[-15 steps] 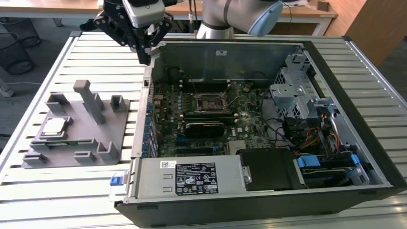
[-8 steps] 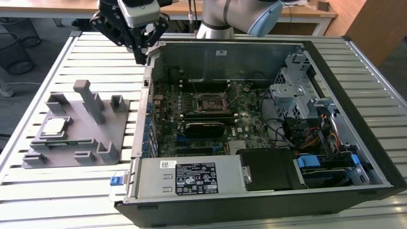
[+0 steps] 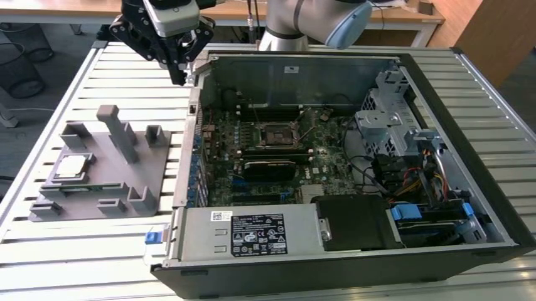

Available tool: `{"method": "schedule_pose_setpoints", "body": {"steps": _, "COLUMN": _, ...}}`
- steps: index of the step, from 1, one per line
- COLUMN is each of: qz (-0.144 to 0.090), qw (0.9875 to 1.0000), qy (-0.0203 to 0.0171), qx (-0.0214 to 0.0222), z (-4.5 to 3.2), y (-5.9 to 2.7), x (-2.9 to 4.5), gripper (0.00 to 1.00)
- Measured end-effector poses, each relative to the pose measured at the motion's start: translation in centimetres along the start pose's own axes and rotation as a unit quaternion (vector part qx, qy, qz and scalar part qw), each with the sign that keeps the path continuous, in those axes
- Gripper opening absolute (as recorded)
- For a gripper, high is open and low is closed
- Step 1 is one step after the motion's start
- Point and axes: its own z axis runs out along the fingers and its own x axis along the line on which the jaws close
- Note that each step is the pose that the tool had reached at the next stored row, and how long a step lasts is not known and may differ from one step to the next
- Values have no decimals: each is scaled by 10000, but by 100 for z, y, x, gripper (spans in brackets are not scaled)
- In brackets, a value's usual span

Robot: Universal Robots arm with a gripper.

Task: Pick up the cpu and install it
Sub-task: 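Reach for the cpu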

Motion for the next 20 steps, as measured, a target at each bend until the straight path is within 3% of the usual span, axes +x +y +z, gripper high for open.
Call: {"method": "schedule_pose_setpoints", "body": {"steps": 20, "qz": 0, "qw": 10000, "qy": 2, "qx": 0, "z": 13, "y": 2, "x": 203, "gripper": 11}}
